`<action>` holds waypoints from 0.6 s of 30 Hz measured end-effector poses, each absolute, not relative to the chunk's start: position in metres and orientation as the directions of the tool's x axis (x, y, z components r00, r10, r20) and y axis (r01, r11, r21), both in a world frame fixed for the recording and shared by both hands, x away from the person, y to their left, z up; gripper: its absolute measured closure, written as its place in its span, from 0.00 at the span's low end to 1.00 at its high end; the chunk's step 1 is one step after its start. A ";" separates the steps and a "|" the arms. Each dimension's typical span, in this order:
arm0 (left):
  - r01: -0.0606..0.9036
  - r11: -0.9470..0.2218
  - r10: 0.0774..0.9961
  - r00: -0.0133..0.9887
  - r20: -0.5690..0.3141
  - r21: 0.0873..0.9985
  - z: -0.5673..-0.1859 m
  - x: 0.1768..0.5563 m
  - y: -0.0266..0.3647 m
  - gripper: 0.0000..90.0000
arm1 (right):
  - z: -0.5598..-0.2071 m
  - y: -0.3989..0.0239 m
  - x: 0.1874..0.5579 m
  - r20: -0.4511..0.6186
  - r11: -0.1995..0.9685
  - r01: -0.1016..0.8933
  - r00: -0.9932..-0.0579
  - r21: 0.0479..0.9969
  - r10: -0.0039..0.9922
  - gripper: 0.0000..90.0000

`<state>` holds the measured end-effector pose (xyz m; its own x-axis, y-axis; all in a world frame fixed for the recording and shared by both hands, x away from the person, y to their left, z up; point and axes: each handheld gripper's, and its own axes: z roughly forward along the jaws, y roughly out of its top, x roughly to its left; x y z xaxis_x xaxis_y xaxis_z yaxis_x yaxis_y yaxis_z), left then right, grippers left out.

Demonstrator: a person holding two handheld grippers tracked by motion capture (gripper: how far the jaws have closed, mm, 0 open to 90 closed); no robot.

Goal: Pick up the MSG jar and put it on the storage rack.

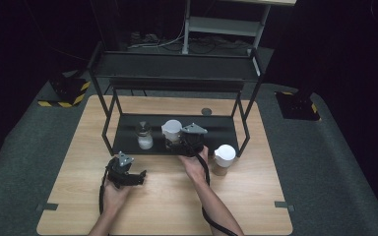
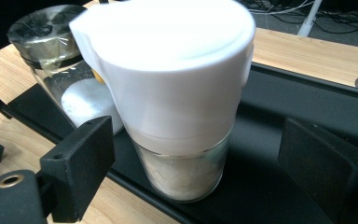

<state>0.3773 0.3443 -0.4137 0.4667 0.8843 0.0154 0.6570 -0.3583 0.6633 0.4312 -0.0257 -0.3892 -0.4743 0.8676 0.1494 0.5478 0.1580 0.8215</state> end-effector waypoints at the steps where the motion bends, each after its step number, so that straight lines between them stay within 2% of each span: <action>1: 0.657 -0.359 0.884 0.467 0.016 0.663 -0.414 0.377 0.344 0.10 | -0.388 -0.026 0.431 0.147 0.160 0.547 -0.474 0.822 0.868 0.12; 18: 0.655 -0.362 0.882 0.471 0.017 0.663 -0.413 0.377 0.344 0.10 | -0.385 -0.040 0.414 0.153 0.160 0.554 -0.476 0.817 0.866 0.13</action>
